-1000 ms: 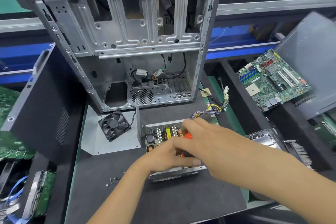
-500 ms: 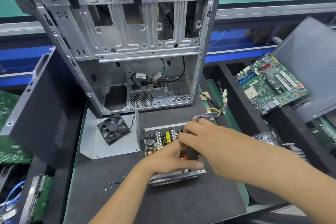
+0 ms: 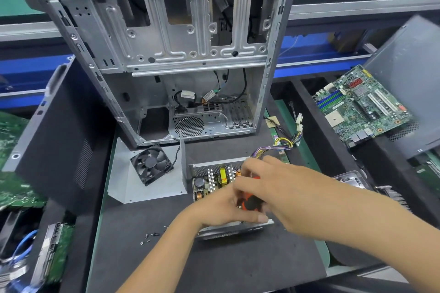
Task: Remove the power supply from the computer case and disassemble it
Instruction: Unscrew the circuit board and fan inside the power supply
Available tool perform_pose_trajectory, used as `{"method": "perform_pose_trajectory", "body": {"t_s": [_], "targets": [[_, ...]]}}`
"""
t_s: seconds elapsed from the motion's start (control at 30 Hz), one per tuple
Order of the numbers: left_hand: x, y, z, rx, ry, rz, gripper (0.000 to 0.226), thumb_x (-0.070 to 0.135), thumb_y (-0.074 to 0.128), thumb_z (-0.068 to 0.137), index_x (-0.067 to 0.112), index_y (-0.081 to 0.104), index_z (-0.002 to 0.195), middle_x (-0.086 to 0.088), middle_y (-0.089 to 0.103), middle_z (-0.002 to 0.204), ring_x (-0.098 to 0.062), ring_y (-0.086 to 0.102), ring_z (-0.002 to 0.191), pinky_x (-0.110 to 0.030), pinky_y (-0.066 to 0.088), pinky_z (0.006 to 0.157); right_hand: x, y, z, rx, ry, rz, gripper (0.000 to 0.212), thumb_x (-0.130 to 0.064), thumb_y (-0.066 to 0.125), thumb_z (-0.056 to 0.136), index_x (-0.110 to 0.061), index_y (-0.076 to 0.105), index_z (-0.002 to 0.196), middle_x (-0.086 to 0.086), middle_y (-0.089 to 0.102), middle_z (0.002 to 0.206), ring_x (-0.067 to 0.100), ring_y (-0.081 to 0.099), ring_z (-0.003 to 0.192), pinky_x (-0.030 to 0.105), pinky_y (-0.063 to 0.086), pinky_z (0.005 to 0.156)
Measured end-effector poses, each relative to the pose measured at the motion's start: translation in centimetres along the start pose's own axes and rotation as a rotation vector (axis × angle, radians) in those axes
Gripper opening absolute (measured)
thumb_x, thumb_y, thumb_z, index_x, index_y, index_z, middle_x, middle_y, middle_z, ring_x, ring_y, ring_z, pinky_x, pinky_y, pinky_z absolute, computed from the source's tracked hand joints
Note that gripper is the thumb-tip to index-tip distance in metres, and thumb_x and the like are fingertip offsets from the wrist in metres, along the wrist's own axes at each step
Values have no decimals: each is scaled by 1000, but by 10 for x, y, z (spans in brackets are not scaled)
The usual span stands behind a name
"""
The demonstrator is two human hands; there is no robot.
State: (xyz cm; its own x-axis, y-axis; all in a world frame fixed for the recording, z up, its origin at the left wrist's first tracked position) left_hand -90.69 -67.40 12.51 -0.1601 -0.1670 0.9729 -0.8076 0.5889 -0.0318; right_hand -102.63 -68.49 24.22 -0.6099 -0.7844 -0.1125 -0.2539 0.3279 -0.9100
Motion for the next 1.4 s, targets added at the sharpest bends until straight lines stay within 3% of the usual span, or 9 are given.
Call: {"method": "perform_pose_trajectory", "body": {"t_s": [0.17, 0.23, 0.47, 0.63, 0.8, 0.97, 1.17, 1.3, 1.4], "targets": [[1, -2, -1, 47, 28, 31, 17, 9, 70, 86, 23, 60, 84, 25, 65, 83, 8, 55, 78, -15, 47, 74, -1, -9, 11, 101, 218, -163, 59, -73, 29, 86, -21, 44, 109, 2, 54, 103, 26, 59, 90, 31, 36, 62], [1, -3, 0, 45, 18, 22, 14, 9, 70, 85, 18, 63, 77, 11, 67, 79, -1, 55, 76, -32, 52, 75, -3, -5, 15, 101, 216, -214, 56, -66, 25, 92, -17, 49, 106, 6, 60, 104, 28, 61, 95, 31, 32, 63], [0, 6, 6, -69, -32, 31, 47, 5, 72, 84, 47, 63, 66, 28, 59, 63, 12, 52, 61, -3, 40, 62, 1, -9, -5, -180, 46, 47, 32, -32, 50, 96, -35, 31, 122, -10, 26, 86, 12, 42, 71, 30, 33, 61], [9, 6, 12, -66, 40, 38, 15, 17, 75, 82, 27, 67, 91, 16, 65, 76, -11, 56, 72, -23, 47, 70, 3, -19, 3, -5, 216, -105, 44, -61, 46, 90, -21, 40, 107, 1, 50, 93, 26, 59, 92, 33, 38, 59], [6, 2, 15, -13, 45, 32, 16, 9, 77, 82, 22, 70, 87, -17, 64, 81, -19, 51, 76, -37, 44, 71, 2, -7, 9, 12, 161, -238, 23, -26, 53, 94, -20, 42, 113, 3, 48, 105, 22, 56, 98, 31, 37, 63], [3, -2, 13, -60, 6, 81, 31, 1, 71, 80, 31, 62, 77, 28, 60, 65, 12, 54, 63, -2, 38, 60, 6, -9, -3, -52, 60, 147, 59, -49, 66, 81, -43, 28, 126, -6, 29, 113, 1, 40, 83, 30, 44, 69], [5, -3, 16, -47, -6, 18, 25, 3, 77, 80, -11, 58, 90, -22, 60, 84, -22, 52, 81, -48, 45, 75, 4, -3, 11, 78, 267, -261, 47, -60, 39, 94, -17, 46, 112, 3, 59, 104, 26, 62, 98, 30, 32, 61], [1, -4, 15, -23, -42, -7, 24, -3, 74, 81, 15, 60, 75, 4, 55, 71, -6, 47, 66, -17, 41, 63, 7, 2, -2, -33, 59, -26, 40, -28, 58, 91, -35, 31, 118, -4, 29, 112, 17, 41, 107, 30, 42, 69], [2, -5, 15, -35, -69, 19, 39, -7, 68, 82, 26, 50, 72, 26, 56, 56, 10, 51, 54, -2, 36, 53, 2, -8, -7, -8, 35, 134, 40, -53, 54, 88, -41, 31, 118, -6, 29, 116, 16, 43, 104, 33, 49, 78]]}}
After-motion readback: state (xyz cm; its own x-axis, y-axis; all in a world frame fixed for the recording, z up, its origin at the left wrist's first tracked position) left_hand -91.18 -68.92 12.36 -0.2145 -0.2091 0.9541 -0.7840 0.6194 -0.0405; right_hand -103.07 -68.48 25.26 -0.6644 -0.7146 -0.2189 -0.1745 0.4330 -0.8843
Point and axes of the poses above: each hand's wrist, its own z-axis towards the middle knuckle, its own y-axis out of the palm, x = y × z, the point moved 2 cm from there along z, towards the middle knuckle
